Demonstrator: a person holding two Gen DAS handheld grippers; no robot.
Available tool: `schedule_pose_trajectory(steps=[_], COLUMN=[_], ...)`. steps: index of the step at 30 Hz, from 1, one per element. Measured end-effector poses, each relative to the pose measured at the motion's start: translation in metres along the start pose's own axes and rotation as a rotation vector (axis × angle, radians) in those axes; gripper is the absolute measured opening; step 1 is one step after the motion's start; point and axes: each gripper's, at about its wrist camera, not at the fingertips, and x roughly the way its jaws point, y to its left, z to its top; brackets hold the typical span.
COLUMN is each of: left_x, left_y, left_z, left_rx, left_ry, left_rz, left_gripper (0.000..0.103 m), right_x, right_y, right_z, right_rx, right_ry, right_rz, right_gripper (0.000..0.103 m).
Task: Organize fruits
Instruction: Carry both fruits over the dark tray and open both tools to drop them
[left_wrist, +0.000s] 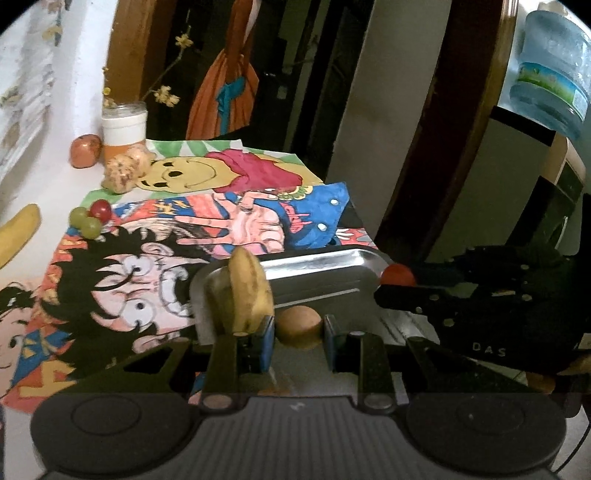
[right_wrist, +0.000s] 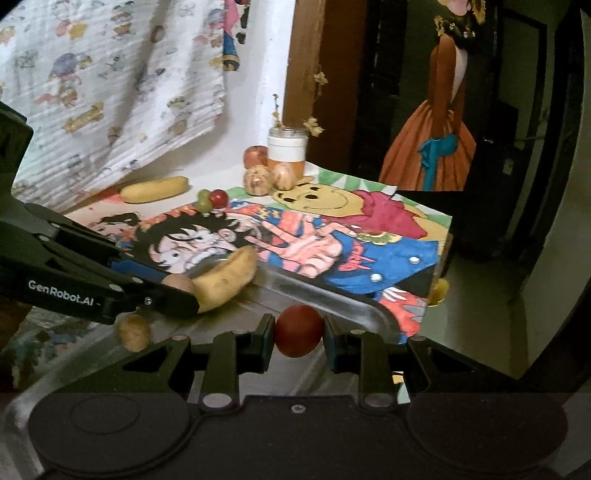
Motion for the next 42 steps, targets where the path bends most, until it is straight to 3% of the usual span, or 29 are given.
schedule_pose_trajectory(steps=[15,34,40,42], left_x=[0.026,0.022,-0.001,-0.012], left_y=[-0.007,-0.008,-0.011,-0.012], left_z=[-0.004,-0.004,-0.004,-0.004], left_rx=[0.047,0.015,-0.021,-0.040], left_ry=[0.075,0.079,0.033,0.010], left_rz=[0.037,0.042,0.034,0.033], left_gripper=[0.030,0.031,0.036,0.045], right_x=[0.020,0.009,-0.018,-0.027], right_y=[-0.010,-0.009,-0.006,-0.005], right_z=[-0.011,-0.011,-0.006,-0.004], right_rx=[0.015,0.027,0.036,0.039], right_ry=[0.043,0.036,-0.012,-0.024], right_rz=[0.024,0.009,-0.015,-0.027], right_gripper=[0.030,0.032,0.051,0.059])
